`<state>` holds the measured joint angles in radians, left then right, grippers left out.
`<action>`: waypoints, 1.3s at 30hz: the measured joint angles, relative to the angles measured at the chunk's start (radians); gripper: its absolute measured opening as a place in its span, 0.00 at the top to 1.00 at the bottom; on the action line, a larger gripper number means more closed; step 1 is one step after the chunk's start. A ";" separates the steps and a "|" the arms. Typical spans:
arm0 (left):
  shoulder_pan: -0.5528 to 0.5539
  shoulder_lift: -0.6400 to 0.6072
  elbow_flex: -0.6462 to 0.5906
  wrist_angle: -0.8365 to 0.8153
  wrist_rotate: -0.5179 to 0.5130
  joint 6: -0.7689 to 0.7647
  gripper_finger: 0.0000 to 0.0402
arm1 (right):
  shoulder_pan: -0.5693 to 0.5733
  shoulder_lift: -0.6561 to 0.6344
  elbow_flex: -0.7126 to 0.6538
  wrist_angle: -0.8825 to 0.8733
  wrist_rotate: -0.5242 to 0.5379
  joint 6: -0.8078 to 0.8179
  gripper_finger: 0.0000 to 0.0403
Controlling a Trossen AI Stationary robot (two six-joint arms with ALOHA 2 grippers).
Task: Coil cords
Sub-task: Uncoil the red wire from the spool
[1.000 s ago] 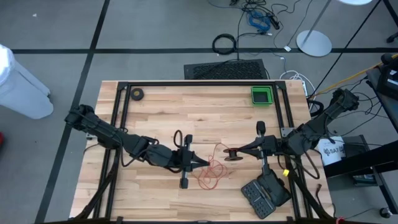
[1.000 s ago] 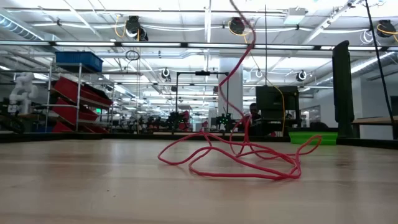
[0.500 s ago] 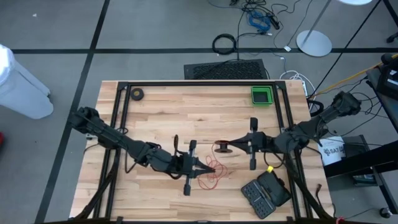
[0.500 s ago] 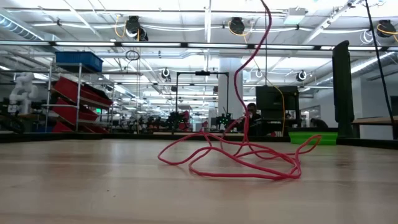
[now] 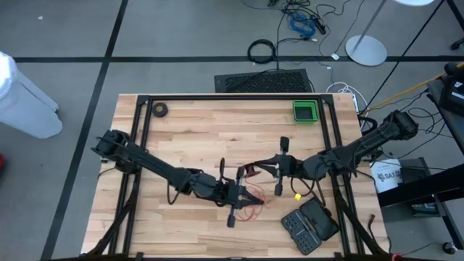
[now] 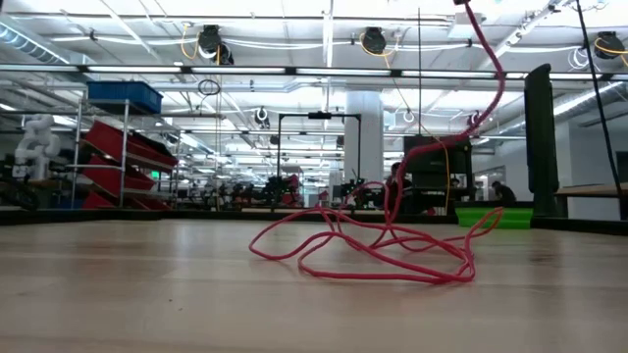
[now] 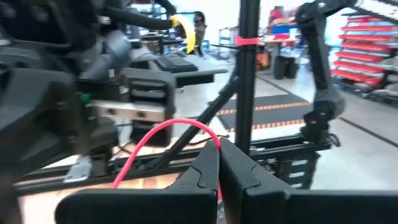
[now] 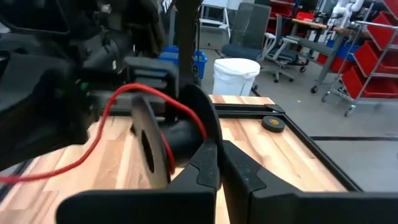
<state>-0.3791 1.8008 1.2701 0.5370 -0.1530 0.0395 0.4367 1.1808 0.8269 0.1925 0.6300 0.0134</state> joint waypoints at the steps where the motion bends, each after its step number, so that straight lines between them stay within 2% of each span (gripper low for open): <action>1: 0.004 0.007 0.000 0.003 0.015 0.000 1.00 | 0.000 0.000 0.000 0.000 0.000 -0.004 1.00; 7: 0.034 0.054 0.000 0.008 0.141 0.008 1.00 | 0.003 -0.024 -0.001 0.008 0.002 -0.007 1.00; 10: 0.039 0.061 0.000 -0.001 0.172 0.050 1.00 | 0.010 -0.029 -0.001 0.013 0.005 -0.008 1.00; 16: 0.039 0.046 0.000 -0.025 0.175 0.073 1.00 | 0.017 -0.031 0.000 -0.007 0.007 -0.007 1.00; 25: 0.032 -0.029 0.000 -0.165 0.175 0.072 1.00 | 0.016 -0.038 0.001 -0.037 0.003 0.006 1.00; 39: 0.005 -0.108 0.001 -0.272 0.118 0.079 1.00 | 0.016 -0.042 0.000 -0.106 0.000 0.030 1.00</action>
<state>-0.3740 1.6927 1.2709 0.2648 -0.0353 0.1188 0.4526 1.1385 0.8272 0.0866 0.6304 0.0437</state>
